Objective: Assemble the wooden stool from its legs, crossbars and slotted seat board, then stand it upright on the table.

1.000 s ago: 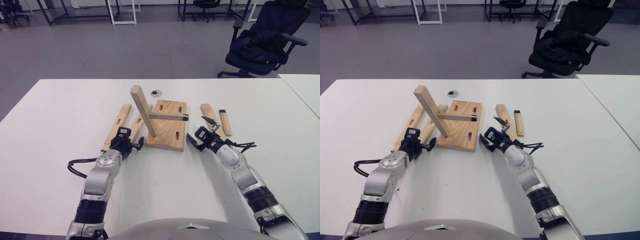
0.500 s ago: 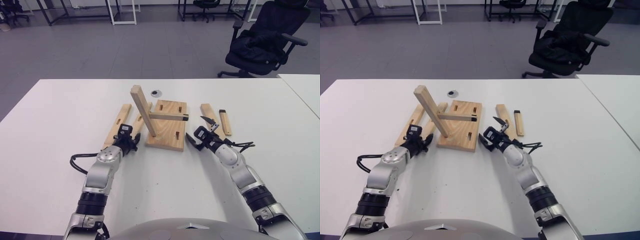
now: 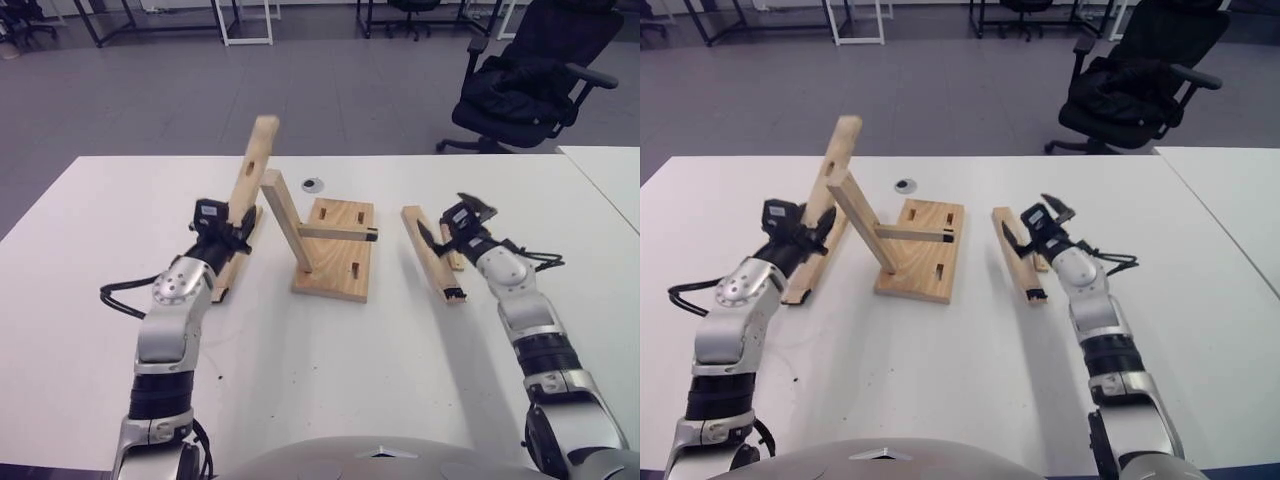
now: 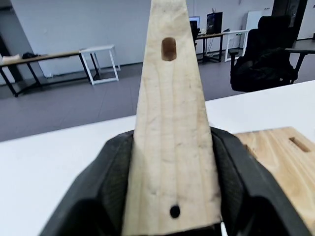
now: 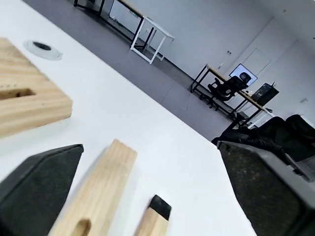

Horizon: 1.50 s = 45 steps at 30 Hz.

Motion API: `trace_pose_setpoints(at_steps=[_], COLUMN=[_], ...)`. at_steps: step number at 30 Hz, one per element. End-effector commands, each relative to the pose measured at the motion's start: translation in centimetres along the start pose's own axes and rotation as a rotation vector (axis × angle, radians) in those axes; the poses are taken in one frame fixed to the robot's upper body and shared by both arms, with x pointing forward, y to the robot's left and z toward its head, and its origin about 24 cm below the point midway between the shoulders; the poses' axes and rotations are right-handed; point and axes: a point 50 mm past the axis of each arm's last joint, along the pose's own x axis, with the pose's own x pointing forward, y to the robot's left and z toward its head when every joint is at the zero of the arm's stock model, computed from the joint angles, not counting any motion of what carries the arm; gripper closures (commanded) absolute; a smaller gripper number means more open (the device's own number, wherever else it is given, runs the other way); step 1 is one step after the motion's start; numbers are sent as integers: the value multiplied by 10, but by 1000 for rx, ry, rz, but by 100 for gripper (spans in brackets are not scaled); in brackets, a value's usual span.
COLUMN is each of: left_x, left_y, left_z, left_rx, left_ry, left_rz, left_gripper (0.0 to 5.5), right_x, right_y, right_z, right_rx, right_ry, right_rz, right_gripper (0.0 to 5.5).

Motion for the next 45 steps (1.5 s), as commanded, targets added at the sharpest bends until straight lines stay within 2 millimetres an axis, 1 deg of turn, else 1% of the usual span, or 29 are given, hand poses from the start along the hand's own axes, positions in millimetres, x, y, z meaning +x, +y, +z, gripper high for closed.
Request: trace_pose_setpoints(at_steps=[1,2,4,6,7,8,9,10,12,14,17,18,25,31,33,35,38,39,40,42,43,45], left_x=[5,7,11,19,22,24,25,26,26,27,26,26,28,28,28,29,30,31,31,32,31,25], left_y=[19,19,14,0,-8,-16,-23,-29,-37,-40,-37,-36,-38,-37,-37,-36,-36,-36,-35,-26,-22,-13], left_z=[83,96,116,136,142,145,145,143,138,135,130,128,128,127,125,125,123,122,122,130,134,138], left_rx=[173,204,244,281,280,285,295,299,311,312,320,324,387,431,451,464,485,485,484,438,402,334], left_ry=[-276,-309,-359,-417,-442,-452,-455,-451,-443,-435,-418,-413,-404,-396,-389,-385,-373,-369,-366,-392,-410,-446], left_rz=[-92,-127,-190,-278,-325,-375,-414,-449,-487,-501,-495,-496,-519,-516,-517,-517,-512,-502,-495,-424,-389,-306], left_gripper=[342,342,342,342,342,342,342,342,342,342,342,342,342,342,342,342,342,306,287,252,235,197], right_x=[17,18,19,23,24,24,25,25,25,25,20,19,21,22,21,21,23,23,24,25,24,21], right_y=[-30,-30,-23,-7,2,11,18,22,23,14,-2,-3,6,13,13,13,9,7,4,-12,-18,-23], right_z=[99,123,160,201,219,233,242,249,255,256,255,253,249,241,241,241,236,232,228,206,194,172], right_rx=[450,534,646,773,833,890,935,985,1055,1148,1240,1248,1231,1208,1213,1220,1226,1232,1240,1226,1166,1140], right_ry=[-320,-389,-476,-550,-573,-587,-594,-600,-605,-618,-646,-640,-565,-506,-507,-509,-500,-501,-503,-501,-488,-463], right_rz=[138,219,360,527,609,682,732,775,807,804,797,799,807,787,778,766,698,661,622,448,359,243], right_gripper=[41,41,41,41,41,41,41,41,41,41,101,106,240,395,435,449,449,449,449,449,449,449])
